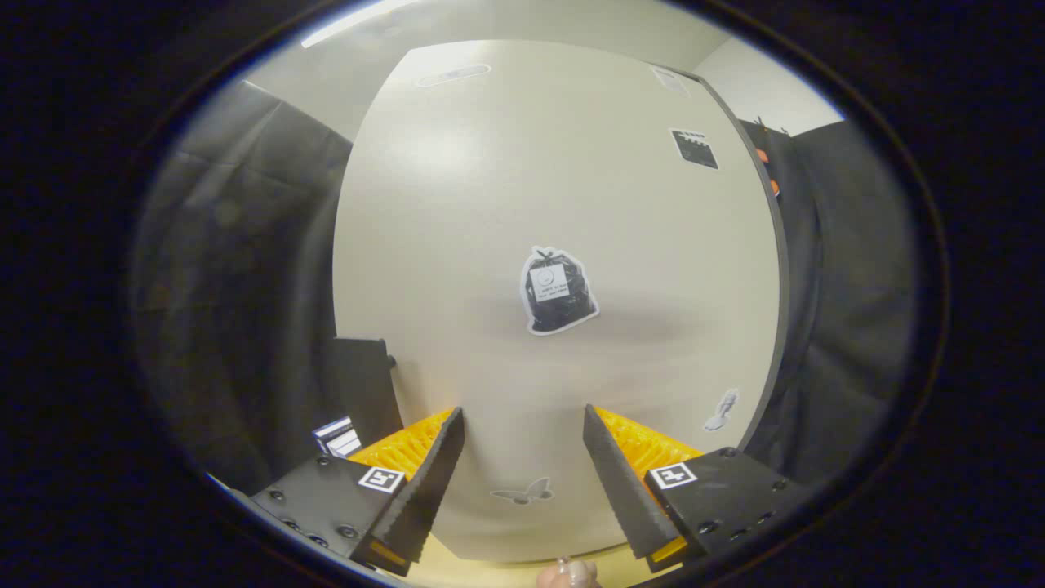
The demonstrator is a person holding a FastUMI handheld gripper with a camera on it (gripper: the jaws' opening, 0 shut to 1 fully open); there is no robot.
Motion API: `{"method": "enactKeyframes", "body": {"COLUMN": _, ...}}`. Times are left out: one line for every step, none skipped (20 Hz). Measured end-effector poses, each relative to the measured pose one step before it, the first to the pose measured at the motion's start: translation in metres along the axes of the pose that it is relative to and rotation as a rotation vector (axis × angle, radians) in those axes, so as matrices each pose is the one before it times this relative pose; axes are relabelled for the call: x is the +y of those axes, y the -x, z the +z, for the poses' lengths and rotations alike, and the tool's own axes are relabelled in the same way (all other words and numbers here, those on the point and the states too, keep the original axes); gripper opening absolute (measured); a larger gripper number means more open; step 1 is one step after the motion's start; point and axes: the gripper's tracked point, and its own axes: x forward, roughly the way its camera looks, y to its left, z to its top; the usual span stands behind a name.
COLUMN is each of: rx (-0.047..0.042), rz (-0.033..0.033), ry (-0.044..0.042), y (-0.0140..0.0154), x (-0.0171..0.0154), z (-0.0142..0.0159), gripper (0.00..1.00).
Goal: Open the shoe cabinet door, grab the shoes and put them into the shoe cabinet, then close the shoe cabinet door.
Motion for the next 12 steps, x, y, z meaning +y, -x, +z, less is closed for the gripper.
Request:
{"method": "enactKeyframes", "body": {"rx": -0.0018, "rz": -0.00152, "ry": -0.00651, "y": -0.00391, "x": 0.00029, "z": 0.00085, "gripper": 0.93}}
{"method": "enactKeyframes", "body": {"rx": -0.00322, "rz": -0.00317, "ry": -0.00054, "y": -0.00472, "x": 0.00084, "z": 0.00039, "gripper": 0.93}}
{"method": "enactKeyframes", "body": {"rx": -0.0016, "rz": -0.00558, "ry": 0.00469, "y": -0.00382, "x": 0.00049, "z": 0.00019, "gripper": 0.93}}
{"method": "enactKeyframes", "body": {"rx": -0.00399, "rz": -0.00628, "ry": 0.00682, "y": -0.00333, "x": 0.00058, "z": 0.00038, "gripper": 0.93}}
{"method": "enactKeyframes", "body": {"rx": -0.00536, "rz": -0.00841, "ry": 0.00583, "y": -0.00332, "x": -0.00011, "z": 0.0012, "gripper": 0.93}}
{"method": "enactKeyframes", "body": {"rx": -0.00432, "rz": -0.00898, "ry": 0.00612, "y": -0.00387, "x": -0.00073, "z": -0.00009, "gripper": 0.93}}
{"method": "enactKeyframes", "body": {"rx": -0.00369, "rz": -0.01044, "ry": 0.00564, "y": -0.00223, "x": 0.00032, "z": 0.00057, "gripper": 0.93}}
{"method": "enactKeyframes", "body": {"rx": -0.00984, "rz": -0.00931, "ry": 0.00899, "y": -0.00005, "x": 0.00024, "z": 0.00056, "gripper": 0.93}}
{"method": "enactKeyframes", "body": {"rx": 0.00038, "rz": -0.01084, "ry": 0.01039, "y": -0.00127, "x": 0.00008, "z": -0.00046, "gripper": 0.93}}
{"method": "enactKeyframes", "body": {"rx": -0.00062, "rz": -0.01297, "ry": 0.00835, "y": -0.00151, "x": -0.00016, "z": -0.00007, "gripper": 0.94}}
{"method": "enactKeyframes", "body": {"rx": 0.00541, "rz": -0.01002, "ry": 0.00417, "y": -0.00065, "x": 0.00027, "z": -0.00074, "gripper": 0.94}}
{"method": "enactKeyframes", "body": {"rx": -0.01152, "rz": -0.00148, "ry": 0.00074, "y": -0.00004, "x": 0.00119, "z": 0.00234, "gripper": 0.94}}
